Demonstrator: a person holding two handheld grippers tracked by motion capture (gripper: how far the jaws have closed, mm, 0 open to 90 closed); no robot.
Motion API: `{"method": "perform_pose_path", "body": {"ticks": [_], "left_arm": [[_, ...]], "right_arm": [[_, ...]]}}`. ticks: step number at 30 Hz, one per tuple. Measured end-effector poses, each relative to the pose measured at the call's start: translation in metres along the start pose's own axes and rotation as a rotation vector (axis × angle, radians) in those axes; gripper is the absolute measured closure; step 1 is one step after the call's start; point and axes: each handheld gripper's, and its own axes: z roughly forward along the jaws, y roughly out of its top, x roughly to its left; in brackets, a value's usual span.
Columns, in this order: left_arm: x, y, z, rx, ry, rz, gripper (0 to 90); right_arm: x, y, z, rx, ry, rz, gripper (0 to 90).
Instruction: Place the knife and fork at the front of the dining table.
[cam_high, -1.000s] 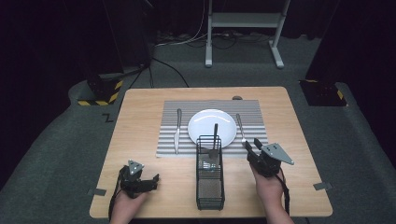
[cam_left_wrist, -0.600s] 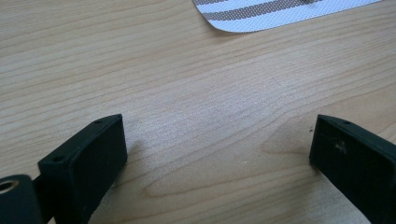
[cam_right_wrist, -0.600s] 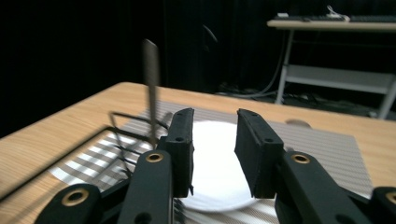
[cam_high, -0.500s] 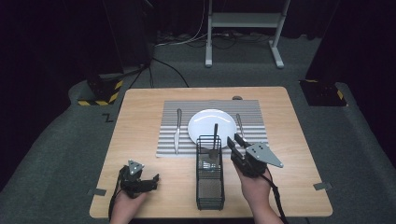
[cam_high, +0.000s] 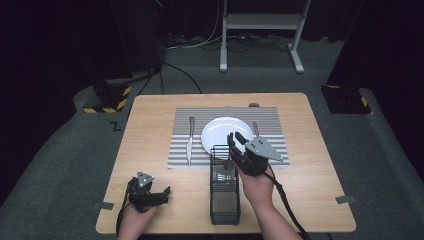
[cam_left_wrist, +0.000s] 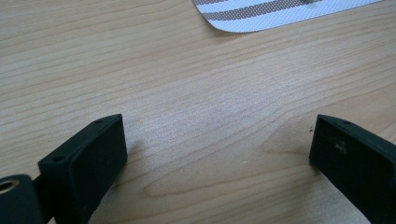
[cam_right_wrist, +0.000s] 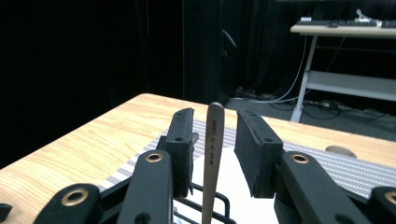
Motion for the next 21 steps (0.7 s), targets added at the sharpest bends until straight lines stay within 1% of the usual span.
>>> {"method": "perform_pose_path", "body": {"ticks": [4,10,12,14,17,21], "left_arm": [[0.0001,0.0000,0.0000,-0.001,0.000,0.000,4.2],[0.0000,-0.0002,-0.0002,-0.001,-0.002,-0.002,4.3],[0.0000,-0.0002,-0.0002,-0.001,-0.002,-0.002,4.3],[0.0000,-0.0002,-0.0002,-0.001,-0.002,-0.002,4.3],[0.0000,-0.0002,-0.0002,-0.001,-0.003,-0.002,4.3],[-0.0001,-0.0005,-0.0005,-0.002,0.000,-0.003,4.5]], "right_arm": [[-0.0014,-0.0031,0.0067,0.018,0.002,0.006,71.5],[-0.0011,-0.0038,0.0066,0.019,0.013,0.004,81.2],[-0.0010,-0.0035,0.0059,0.021,0.020,0.012,81.9],[-0.0002,-0.0029,0.0049,0.022,0.022,0.009,82.6],[0.0010,-0.0018,0.0034,0.016,0.034,0.014,83.2],[0.0033,0.0006,0.0021,0.002,0.043,0.009,83.4]]}}
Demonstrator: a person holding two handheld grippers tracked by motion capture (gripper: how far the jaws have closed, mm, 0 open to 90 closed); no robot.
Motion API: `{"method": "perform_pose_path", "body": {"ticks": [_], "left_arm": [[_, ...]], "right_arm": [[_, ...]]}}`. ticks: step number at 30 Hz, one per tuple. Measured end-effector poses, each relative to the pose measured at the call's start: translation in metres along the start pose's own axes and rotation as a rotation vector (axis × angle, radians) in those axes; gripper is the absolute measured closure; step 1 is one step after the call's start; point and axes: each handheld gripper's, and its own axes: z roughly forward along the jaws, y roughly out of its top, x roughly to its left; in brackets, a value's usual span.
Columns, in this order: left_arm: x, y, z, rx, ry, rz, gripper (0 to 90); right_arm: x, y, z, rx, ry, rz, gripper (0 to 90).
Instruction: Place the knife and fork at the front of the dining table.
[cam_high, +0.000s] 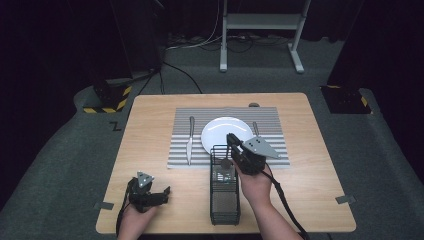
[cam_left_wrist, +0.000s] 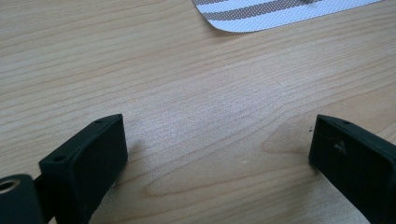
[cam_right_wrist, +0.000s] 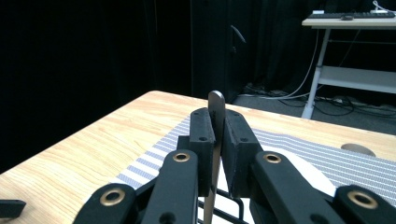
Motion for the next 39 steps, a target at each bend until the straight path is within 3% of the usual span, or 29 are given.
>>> {"method": "perform_pose_path", "body": {"ticks": [15,20,29,39], "left_arm": [[0.000,0.000,0.000,0.000,-0.001,0.001,4.7],[0.000,0.000,0.000,0.000,-0.001,0.001,4.7],[0.000,0.000,0.000,0.000,-0.001,0.001,4.7],[0.000,0.000,0.000,0.000,0.000,0.001,4.7]], "right_arm": [[0.003,0.018,-0.019,-0.081,0.008,-0.022,84.3],[0.004,0.026,-0.025,-0.106,0.006,-0.040,88.5],[0.002,0.035,-0.035,-0.137,0.008,-0.027,88.5],[0.002,0.062,-0.056,-0.230,0.000,-0.037,88.5]]}}
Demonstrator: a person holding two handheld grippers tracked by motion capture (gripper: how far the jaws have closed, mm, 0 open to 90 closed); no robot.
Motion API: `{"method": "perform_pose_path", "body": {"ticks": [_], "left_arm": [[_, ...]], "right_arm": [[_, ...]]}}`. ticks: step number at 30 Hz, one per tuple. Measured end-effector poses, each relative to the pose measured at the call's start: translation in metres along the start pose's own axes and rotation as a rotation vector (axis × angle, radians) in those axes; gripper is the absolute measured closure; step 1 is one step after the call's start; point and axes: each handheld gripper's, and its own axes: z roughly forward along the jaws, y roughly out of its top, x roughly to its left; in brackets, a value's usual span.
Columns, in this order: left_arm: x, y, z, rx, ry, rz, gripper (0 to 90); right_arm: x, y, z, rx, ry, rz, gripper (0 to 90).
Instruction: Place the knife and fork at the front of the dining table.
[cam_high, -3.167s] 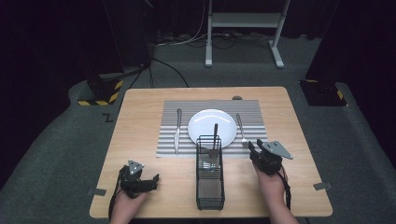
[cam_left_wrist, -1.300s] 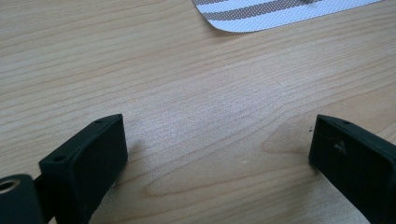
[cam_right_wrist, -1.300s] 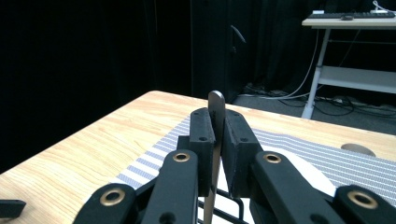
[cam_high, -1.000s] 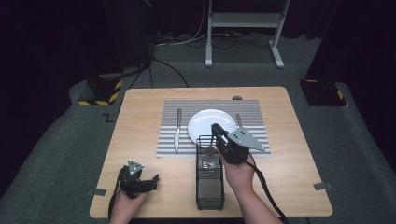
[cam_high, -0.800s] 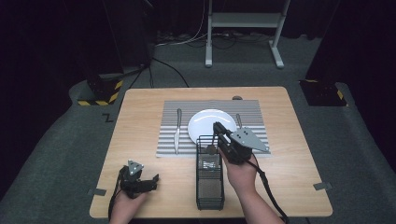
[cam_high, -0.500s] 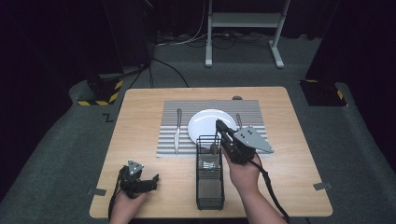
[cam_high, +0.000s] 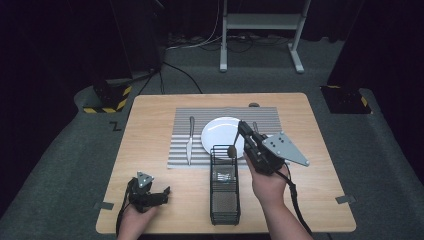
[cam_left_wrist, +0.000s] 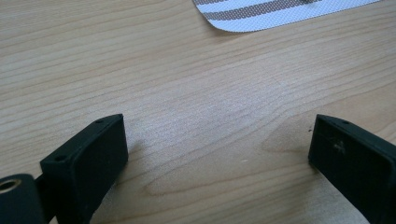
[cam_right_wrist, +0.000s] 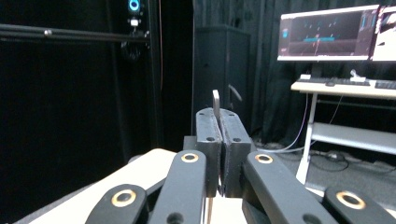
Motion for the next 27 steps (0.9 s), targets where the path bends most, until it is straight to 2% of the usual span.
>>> {"method": "perform_pose_path", "body": {"ticks": [7,14,19,27], "left_arm": [[0.000,0.000,0.000,0.000,0.000,-0.001,4.7],[0.000,0.000,0.000,0.000,0.000,0.000,4.7],[0.000,0.000,0.000,-0.003,0.001,-0.004,4.7],[0.000,0.000,0.000,-0.004,0.000,-0.004,4.7]], "right_arm": [[-0.005,0.015,-0.009,-0.040,-0.028,-0.013,88.5],[-0.021,0.016,-0.018,-0.038,-0.082,-0.032,88.4],[-0.041,0.004,-0.024,-0.003,-0.139,-0.035,88.4],[-0.077,-0.029,-0.025,0.087,-0.229,-0.029,88.4]]}}
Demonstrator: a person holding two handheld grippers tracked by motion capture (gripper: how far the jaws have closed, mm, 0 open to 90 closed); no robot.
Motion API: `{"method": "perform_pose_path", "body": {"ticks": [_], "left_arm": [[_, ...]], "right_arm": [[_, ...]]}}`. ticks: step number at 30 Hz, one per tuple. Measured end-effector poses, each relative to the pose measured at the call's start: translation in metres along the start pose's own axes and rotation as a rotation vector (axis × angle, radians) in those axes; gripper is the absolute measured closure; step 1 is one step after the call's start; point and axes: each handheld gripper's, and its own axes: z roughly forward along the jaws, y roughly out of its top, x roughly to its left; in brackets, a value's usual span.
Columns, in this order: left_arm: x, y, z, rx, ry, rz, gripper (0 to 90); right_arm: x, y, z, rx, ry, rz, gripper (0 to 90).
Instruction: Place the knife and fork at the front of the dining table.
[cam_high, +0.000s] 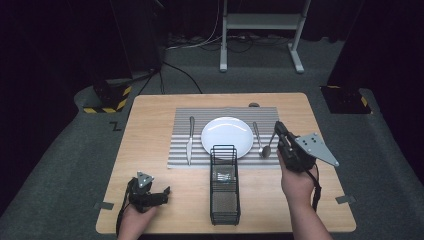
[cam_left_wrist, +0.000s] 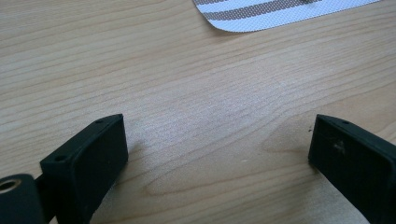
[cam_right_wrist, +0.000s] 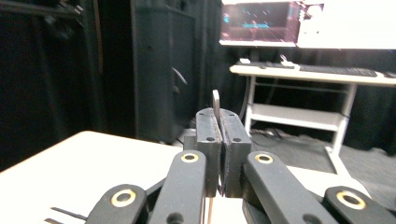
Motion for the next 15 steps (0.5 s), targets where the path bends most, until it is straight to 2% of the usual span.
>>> {"method": "perform_pose_path", "body": {"ticks": [5,12,15], "left_arm": [[0.000,0.000,0.000,0.000,0.000,0.000,4.7],[0.000,0.000,0.000,0.000,0.000,0.000,4.7],[0.000,0.000,0.000,0.000,0.000,0.000,4.7]], "right_arm": [[-0.018,-0.021,0.013,0.064,-0.041,-0.002,88.4],[-0.040,-0.047,0.041,0.155,-0.092,-0.011,88.5],[-0.046,-0.055,0.052,0.194,-0.095,-0.002,88.5]]}}
